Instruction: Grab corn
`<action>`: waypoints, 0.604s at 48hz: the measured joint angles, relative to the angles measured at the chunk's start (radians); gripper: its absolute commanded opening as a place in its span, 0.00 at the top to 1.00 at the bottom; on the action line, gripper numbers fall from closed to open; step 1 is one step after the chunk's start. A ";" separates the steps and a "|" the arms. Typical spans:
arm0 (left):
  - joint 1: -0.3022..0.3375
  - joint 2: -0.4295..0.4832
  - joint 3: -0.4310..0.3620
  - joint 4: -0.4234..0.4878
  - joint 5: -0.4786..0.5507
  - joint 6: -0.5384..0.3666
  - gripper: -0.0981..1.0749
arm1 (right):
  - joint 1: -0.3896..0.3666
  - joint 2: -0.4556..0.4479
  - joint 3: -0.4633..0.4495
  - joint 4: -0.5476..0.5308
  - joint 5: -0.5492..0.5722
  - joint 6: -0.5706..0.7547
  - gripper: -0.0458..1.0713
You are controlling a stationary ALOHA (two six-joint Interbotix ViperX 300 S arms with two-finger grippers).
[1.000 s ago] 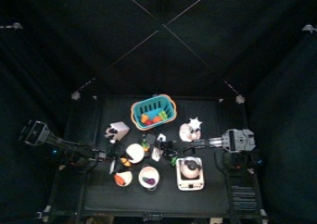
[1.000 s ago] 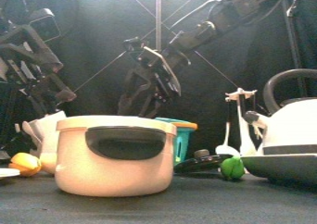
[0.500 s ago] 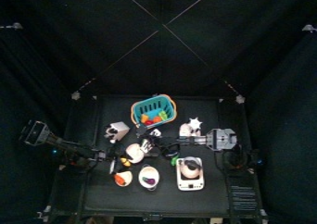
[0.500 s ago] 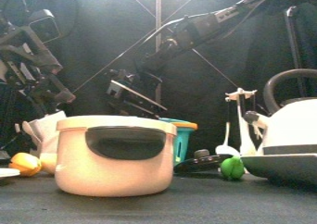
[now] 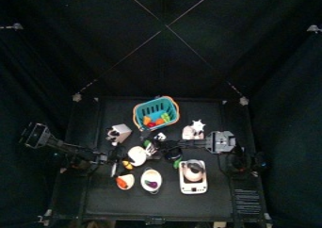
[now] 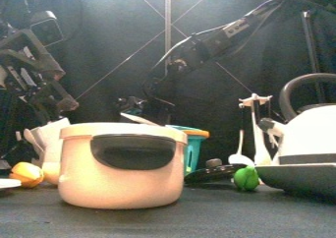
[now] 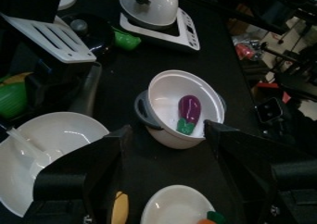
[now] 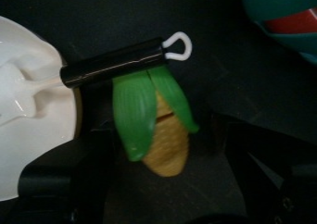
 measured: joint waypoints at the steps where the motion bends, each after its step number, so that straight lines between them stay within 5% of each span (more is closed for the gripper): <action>1: 0.000 -0.002 0.000 0.000 0.000 0.000 0.09 | 0.002 0.000 0.000 0.000 -0.006 0.000 0.16; 13: 0.000 -0.002 0.000 0.000 0.000 0.000 0.09 | 0.015 -0.002 0.003 -0.017 -0.031 -0.006 0.47; 29: 0.000 -0.002 0.000 0.000 0.000 -0.002 0.09 | 0.072 -0.132 0.095 -0.026 0.028 -0.014 0.48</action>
